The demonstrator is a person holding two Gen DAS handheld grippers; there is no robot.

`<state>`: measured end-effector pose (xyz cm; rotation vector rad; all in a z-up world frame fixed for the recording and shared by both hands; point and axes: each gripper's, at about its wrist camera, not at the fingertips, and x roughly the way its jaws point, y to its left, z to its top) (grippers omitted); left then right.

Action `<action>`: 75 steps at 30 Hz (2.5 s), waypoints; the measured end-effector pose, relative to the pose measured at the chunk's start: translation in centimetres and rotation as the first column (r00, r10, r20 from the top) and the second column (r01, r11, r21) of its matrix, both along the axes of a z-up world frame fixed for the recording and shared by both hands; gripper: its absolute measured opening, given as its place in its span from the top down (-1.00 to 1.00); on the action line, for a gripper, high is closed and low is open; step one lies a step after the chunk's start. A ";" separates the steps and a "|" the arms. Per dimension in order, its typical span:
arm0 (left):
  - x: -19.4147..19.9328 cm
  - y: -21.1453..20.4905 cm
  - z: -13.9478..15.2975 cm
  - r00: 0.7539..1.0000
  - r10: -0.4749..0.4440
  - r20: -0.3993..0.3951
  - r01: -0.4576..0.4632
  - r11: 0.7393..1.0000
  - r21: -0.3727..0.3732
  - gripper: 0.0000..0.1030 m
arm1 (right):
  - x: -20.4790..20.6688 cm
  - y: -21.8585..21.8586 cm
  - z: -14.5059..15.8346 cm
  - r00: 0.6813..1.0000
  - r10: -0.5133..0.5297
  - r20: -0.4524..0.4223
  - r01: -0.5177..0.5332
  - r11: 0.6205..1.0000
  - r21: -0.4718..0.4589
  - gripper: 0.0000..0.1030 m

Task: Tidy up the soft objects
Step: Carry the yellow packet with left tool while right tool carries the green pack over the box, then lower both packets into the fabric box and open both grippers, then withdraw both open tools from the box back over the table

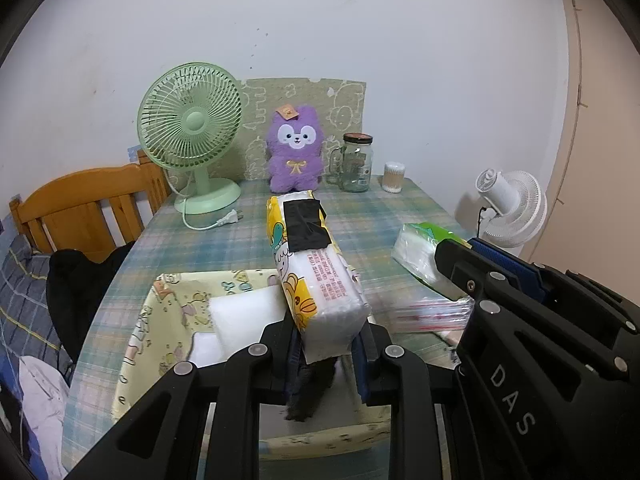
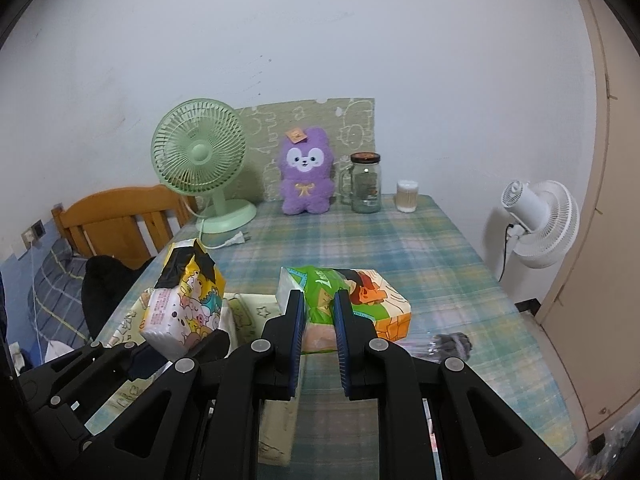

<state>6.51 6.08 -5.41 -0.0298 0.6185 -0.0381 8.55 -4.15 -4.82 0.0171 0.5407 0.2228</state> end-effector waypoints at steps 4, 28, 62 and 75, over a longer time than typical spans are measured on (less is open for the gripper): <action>0.1 1.0 -0.2 1.000 0.004 -0.008 -0.003 1.000 0.010 0.59 | 0.2 1.2 -0.3 1.000 0.013 -0.009 -0.013 1.000 0.002 0.65; 1.0 7.4 -4.5 0.989 0.078 -0.124 -0.077 0.997 0.013 0.39 | 1.7 8.1 -4.5 0.973 0.186 -0.135 -0.190 0.982 -0.012 0.65; 0.0 5.4 -2.7 0.995 0.034 -0.090 -0.035 0.999 -0.009 -0.84 | 1.3 5.9 -3.4 0.982 0.145 -0.117 -0.146 0.989 0.005 -0.83; -1.2 3.5 -0.2 0.998 0.057 -0.026 -0.056 0.998 0.010 -0.95 | 0.0 3.4 -0.8 0.992 0.114 -0.053 -0.113 0.993 0.036 -1.00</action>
